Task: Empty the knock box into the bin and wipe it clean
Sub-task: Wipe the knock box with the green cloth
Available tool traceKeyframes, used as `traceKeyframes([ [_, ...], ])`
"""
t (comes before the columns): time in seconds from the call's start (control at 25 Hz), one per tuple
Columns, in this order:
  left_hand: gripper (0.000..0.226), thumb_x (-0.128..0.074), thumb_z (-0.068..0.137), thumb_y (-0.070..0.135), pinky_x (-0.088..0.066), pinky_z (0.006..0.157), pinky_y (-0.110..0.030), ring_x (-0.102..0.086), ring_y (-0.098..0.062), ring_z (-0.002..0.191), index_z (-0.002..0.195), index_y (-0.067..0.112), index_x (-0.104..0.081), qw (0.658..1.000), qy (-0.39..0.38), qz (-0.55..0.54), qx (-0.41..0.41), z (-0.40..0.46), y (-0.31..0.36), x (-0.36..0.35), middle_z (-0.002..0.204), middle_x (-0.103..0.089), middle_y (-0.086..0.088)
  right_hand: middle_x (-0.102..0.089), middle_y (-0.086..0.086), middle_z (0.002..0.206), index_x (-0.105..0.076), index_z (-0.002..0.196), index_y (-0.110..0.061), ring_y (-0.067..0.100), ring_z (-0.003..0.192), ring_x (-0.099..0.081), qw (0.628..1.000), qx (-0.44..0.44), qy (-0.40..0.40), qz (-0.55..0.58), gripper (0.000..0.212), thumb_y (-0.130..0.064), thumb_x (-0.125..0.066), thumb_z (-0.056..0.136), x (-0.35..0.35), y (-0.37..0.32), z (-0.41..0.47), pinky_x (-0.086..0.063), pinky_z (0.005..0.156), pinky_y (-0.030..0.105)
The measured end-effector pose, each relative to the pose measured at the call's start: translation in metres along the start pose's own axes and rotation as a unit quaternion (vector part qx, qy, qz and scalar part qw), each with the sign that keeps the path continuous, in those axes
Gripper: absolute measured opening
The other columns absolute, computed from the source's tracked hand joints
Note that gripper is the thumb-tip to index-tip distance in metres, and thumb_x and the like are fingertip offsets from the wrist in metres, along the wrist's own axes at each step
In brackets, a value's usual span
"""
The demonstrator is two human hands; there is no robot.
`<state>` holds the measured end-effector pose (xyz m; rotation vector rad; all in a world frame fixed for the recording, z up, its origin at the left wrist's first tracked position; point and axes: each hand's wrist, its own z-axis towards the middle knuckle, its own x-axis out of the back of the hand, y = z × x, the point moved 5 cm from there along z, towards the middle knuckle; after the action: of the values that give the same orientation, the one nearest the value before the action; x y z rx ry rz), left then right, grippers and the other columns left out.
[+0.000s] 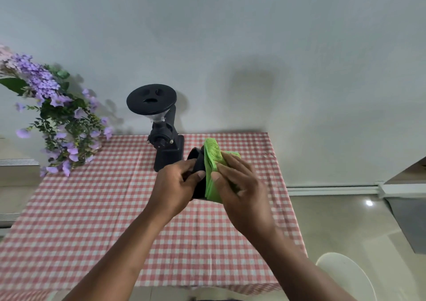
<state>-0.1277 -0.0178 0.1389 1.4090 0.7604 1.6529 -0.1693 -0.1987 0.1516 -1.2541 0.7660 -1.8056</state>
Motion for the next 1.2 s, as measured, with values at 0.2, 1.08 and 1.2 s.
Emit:
traceKeyframes([
  [0.2, 0.032, -0.077, 0.096, 0.014, -0.054, 0.088, -0.008, -0.071, 0.006, 0.108, 0.128, 0.020, -0.076, 0.998, -0.046, -0.020, -0.032, -0.007, 0.001, -0.003, 0.111, -0.079, 0.016, -0.072, -0.013, 0.066, -0.082, 0.079, -0.027, 0.005, 0.060, -0.065, 0.971, -0.142, -0.035, 0.189, 0.032, -0.023, -0.066, 0.106, 0.019, 0.023, 0.033, -0.051, 0.055, 0.027],
  [1.08, 0.037, -0.055, 0.090, 0.018, -0.054, 0.079, -0.012, -0.066, 0.006, 0.103, 0.119, 0.016, -0.077, 0.983, -0.020, 0.072, -0.165, 0.003, 0.017, 0.007, 0.112, -0.072, 0.011, -0.076, -0.017, 0.130, -0.074, 0.135, -0.015, 0.000, 0.121, -0.071, 0.983, -0.006, -0.087, 0.161, 0.030, -0.013, -0.060, 0.108, 0.012, -0.003, 0.032, -0.060, 0.096, 0.023],
  [1.2, 0.032, -0.061, 0.096, 0.011, -0.056, 0.082, -0.015, -0.068, 0.001, 0.105, 0.124, 0.012, -0.076, 0.986, 0.006, 0.060, -0.157, -0.001, 0.017, 0.009, 0.115, -0.072, 0.008, -0.062, -0.035, 0.137, -0.072, 0.137, -0.021, -0.010, 0.135, -0.056, 0.995, 0.006, -0.039, 0.090, 0.032, -0.017, -0.063, 0.106, 0.012, 0.008, 0.000, -0.053, 0.110, 0.023],
])
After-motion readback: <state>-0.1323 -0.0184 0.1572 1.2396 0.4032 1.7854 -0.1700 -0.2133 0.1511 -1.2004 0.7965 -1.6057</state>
